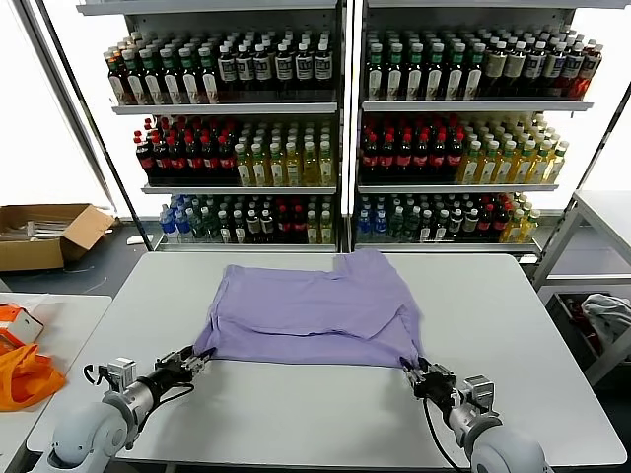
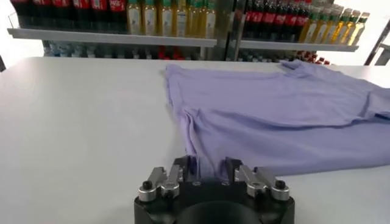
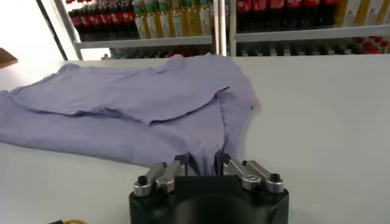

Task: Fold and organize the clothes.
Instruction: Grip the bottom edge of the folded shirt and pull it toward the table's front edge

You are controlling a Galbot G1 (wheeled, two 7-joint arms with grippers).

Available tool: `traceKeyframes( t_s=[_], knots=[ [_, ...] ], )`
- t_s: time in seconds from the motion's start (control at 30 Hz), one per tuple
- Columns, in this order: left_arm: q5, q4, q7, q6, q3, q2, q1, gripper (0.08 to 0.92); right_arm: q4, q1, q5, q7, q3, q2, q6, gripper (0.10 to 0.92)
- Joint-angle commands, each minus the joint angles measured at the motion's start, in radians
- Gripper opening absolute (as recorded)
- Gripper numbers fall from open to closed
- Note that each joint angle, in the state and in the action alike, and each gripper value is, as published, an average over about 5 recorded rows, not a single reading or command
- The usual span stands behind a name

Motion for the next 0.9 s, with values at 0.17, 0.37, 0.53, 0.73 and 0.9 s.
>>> traceKeyframes(
  t_s=[0.17,0.37,0.53,0.73,0.9],
  knots=[
    [0.020,-0.133,-0.033,0.001,-0.047,-0.046,0.146,0.186,0.091,-0.154,0.010,-0.026,0.061,-0.054,-0.001,0.106],
    [0.031,-0.231,-0.043,0.008,-0.109,-0.070,0.286,0.086,0.155,-0.273,0.017,-0.035,0.161,-0.082,0.009,0.106],
    [0.047,-0.295,-0.045,0.018,-0.171,-0.092,0.377,0.085,0.213,-0.390,0.032,-0.047,0.263,-0.102,0.011,0.106],
    [0.061,-0.379,-0.054,0.037,-0.230,-0.116,0.488,0.086,0.257,-0.471,0.007,-0.068,0.317,-0.110,-0.003,0.106],
    [0.070,-0.456,-0.070,0.054,-0.268,-0.156,0.565,0.086,0.302,-0.500,-0.022,-0.076,0.326,-0.091,-0.013,0.179]
  ],
)
